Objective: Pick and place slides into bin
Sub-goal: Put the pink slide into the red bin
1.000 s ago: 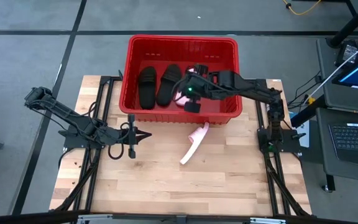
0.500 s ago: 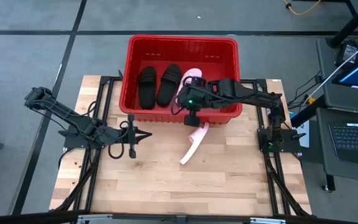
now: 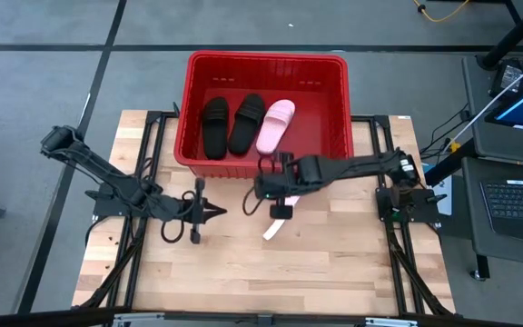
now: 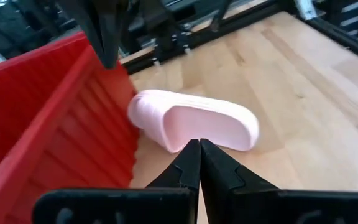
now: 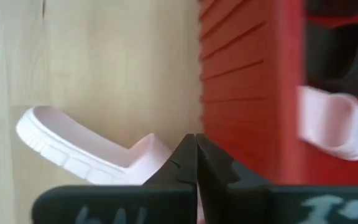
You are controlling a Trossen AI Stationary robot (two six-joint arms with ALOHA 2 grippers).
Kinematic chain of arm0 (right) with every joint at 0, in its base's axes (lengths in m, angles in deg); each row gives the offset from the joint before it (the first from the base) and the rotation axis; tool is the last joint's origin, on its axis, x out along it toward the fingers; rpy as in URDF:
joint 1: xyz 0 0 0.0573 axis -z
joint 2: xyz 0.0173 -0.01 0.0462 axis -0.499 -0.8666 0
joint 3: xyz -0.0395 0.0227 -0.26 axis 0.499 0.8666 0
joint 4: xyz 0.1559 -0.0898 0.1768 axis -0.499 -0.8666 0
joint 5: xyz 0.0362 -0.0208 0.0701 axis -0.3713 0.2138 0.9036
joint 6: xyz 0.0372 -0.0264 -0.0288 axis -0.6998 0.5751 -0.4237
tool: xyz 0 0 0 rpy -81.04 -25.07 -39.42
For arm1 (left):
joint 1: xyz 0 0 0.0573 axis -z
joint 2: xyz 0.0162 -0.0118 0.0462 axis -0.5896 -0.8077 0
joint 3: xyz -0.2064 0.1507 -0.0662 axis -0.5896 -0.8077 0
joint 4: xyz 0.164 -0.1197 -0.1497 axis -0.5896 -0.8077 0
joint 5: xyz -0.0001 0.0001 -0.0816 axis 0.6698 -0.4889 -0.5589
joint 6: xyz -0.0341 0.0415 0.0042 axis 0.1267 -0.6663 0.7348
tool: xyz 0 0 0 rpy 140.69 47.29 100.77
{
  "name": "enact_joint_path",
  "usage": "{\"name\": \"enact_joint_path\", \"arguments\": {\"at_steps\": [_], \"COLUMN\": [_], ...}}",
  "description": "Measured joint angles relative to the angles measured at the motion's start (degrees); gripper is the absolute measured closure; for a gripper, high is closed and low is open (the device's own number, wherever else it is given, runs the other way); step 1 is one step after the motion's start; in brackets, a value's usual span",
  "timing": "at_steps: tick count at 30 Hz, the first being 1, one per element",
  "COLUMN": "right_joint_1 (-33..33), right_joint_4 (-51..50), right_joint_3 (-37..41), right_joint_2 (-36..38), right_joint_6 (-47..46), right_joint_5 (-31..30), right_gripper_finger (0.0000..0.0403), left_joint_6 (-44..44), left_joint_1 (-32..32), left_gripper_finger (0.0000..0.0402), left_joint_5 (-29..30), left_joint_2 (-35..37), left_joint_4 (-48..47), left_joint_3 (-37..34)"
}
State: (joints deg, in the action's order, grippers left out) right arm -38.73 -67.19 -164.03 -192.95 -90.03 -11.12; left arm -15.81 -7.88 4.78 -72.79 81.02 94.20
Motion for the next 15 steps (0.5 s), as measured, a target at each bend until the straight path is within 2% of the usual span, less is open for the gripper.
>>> {"name": "enact_joint_path", "arguments": {"at_steps": [10, 15], "right_joint_1": [-4.57, -6.08], "right_joint_4": [8.64, 11.29], "right_joint_3": [8.97, 11.34], "right_joint_2": [0.09, 0.13], "right_joint_6": [-6.79, -8.58], "right_joint_5": [-0.02, 0.06], "right_gripper_finger": [0.0400, 0.0399], "left_joint_6": [0.38, 1.32], "left_joint_1": [0.94, 0.92], "left_gripper_finger": [0.0399, 0.0400], "left_joint_5": [-7.09, -7.92], "left_joint_2": [-1.50, -2.62], "left_joint_4": [2.50, 2.52], "left_joint_3": [0.00, 0.00]}}
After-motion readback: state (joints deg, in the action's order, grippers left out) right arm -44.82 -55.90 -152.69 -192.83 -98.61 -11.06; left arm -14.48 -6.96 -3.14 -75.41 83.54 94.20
